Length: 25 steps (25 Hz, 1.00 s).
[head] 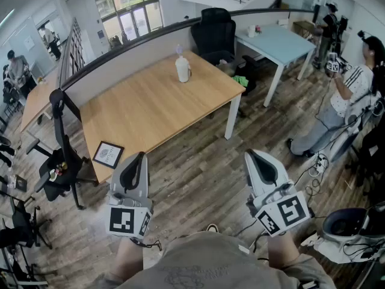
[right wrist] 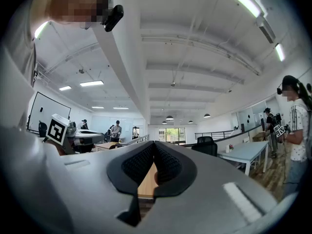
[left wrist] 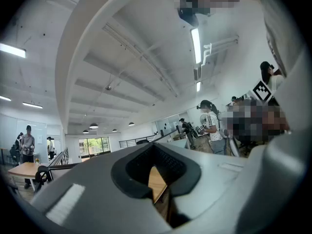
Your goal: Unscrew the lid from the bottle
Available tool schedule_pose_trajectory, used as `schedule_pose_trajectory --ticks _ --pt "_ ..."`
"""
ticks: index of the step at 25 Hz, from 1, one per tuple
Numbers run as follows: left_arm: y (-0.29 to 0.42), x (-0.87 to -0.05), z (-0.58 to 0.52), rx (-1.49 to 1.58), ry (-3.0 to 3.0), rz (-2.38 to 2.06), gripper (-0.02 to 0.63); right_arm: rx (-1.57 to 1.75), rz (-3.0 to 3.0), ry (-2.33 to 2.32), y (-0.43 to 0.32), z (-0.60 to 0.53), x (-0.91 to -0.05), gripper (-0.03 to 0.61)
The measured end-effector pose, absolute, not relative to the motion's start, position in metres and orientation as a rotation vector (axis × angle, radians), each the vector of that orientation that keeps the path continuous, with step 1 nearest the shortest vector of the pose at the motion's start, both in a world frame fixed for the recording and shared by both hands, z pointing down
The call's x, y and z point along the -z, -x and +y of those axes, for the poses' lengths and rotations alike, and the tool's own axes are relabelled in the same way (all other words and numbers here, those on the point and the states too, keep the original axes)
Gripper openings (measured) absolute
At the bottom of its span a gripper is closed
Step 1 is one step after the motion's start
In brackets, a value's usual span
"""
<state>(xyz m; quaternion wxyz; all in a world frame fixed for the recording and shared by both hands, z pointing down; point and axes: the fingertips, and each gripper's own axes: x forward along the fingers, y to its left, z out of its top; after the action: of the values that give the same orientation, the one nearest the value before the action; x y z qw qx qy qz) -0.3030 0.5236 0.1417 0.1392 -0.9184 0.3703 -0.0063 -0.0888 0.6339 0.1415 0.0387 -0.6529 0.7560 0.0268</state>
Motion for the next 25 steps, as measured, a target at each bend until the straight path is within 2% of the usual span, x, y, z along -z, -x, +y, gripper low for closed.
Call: schedule_pose_trajectory --ticks 15,16,18,19,21,25 --pt "0.261 -0.150 0.536 0.031 2.646 1.079 0.002 -0.058 2.270 1.958 0.038 0.643 -0.155 0.016" --pt "0.259 -0.150 0.534 0.031 2.633 1.087 0.021 -0.071 2.252 1.971 0.035 0.640 -0.155 0.070" --pt "0.257 -0.153 0.525 0.043 2.603 1.116 0.247 -0.091 2.221 1.998 0.028 0.632 -0.157 0.229" --pt "0.256 -0.155 0.520 0.048 2.593 1.131 0.292 -0.096 2.206 2.012 0.025 0.629 -0.159 0.230" --pt "0.254 -0.161 0.510 0.047 2.595 1.152 0.325 -0.102 2.187 2.040 0.018 0.622 -0.162 0.236" --pt "0.243 -0.166 0.485 0.042 2.626 1.155 0.330 -0.093 2.175 2.063 0.004 0.601 -0.165 0.236"
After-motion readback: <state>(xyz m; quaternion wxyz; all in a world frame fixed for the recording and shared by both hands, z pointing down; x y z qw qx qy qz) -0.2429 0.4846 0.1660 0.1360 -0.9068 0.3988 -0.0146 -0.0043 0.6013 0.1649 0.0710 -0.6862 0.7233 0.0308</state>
